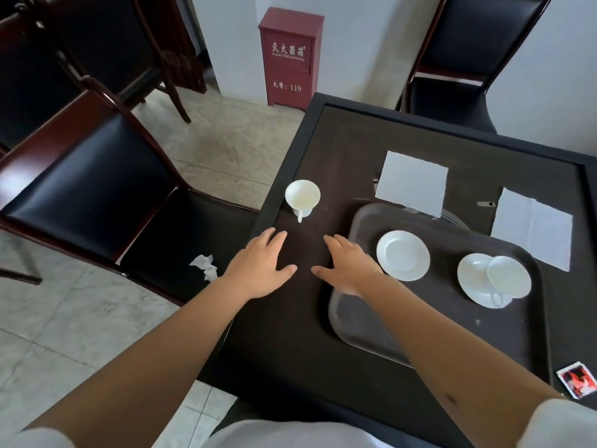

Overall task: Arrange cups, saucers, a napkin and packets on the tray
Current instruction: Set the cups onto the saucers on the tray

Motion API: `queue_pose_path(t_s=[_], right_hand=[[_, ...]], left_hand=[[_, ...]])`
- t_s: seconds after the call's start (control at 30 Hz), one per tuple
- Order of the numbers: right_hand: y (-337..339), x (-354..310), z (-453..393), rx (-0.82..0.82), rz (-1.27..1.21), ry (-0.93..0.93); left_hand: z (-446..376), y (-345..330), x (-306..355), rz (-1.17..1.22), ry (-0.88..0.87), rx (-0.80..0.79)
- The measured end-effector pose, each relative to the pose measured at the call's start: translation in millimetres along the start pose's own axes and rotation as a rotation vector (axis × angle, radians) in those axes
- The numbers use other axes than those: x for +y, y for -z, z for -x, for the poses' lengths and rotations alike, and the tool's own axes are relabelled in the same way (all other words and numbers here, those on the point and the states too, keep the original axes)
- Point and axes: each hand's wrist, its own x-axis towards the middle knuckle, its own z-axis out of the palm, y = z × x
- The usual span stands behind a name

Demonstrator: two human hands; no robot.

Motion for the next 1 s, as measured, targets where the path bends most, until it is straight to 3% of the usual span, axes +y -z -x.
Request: queue_pose_path(t_s=[0.43,0.73,1.0], right_hand=[[32,-13,-118,0.147,-0.245,-0.086],[28,-4,-159,0.086,-0.302,0.005],[20,2,-162,0.048,-0.530,-0.007]], left_hand=[[-134,26,-32,0.274,-0.103,-0.030],[-176,15,-42,0.427,-0.106,-0.155],[-179,9,-42,0.605,-0.044,-0.168]])
